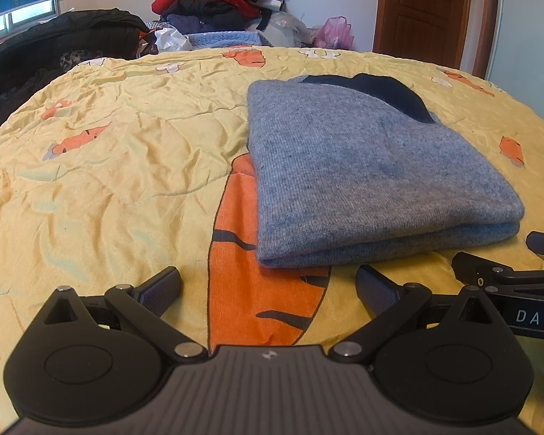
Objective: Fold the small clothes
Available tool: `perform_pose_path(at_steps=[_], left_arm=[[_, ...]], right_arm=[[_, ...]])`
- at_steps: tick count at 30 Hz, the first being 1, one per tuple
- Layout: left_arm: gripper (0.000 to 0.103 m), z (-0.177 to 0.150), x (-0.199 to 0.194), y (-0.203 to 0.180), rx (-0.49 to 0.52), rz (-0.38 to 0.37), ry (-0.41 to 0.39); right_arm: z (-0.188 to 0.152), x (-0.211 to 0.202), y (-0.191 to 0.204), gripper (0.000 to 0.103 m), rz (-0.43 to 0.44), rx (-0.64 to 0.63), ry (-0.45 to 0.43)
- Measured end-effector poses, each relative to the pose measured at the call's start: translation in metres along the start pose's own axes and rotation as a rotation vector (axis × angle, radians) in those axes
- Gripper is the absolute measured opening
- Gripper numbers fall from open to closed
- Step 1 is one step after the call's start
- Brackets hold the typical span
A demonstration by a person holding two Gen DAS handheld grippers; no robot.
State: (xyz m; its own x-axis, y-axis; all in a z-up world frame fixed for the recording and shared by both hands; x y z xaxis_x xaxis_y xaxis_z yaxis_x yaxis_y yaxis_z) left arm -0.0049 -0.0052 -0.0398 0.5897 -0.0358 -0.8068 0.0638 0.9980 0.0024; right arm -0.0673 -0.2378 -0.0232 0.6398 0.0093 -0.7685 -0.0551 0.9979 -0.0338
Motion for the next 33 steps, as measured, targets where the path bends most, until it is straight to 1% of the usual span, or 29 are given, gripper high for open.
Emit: perform_pose_path(at_steps=[5, 33], left_arm=[[0.103, -0.0015, -0.001, -0.0002, -0.002, 0.004, -0.01], [0.103, -0.0018, -0.001, -0.0003, -0.002, 0.004, -0.009]], right_arm=[[0.0, 0.0, 0.0001, 0.103, 0.0, 0.0, 0.0], [-0.0001, -0.0001, 0.0002, 0.103, 0.0, 0.0, 0.0]])
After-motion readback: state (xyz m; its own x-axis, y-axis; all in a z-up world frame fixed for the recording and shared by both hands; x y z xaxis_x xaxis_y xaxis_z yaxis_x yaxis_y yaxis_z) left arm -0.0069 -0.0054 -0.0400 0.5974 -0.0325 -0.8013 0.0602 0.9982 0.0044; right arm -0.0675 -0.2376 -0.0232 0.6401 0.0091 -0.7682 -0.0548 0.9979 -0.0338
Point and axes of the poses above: each gripper's, at about its wrist camera, not at the fingertips, and x roughly the way its jaws point, y to its left, z to its top, the point moved 6 cm from there along x, roughly the way its jaws point, and after that the axes turned 10 degrees about y, right-handed, at the moved point
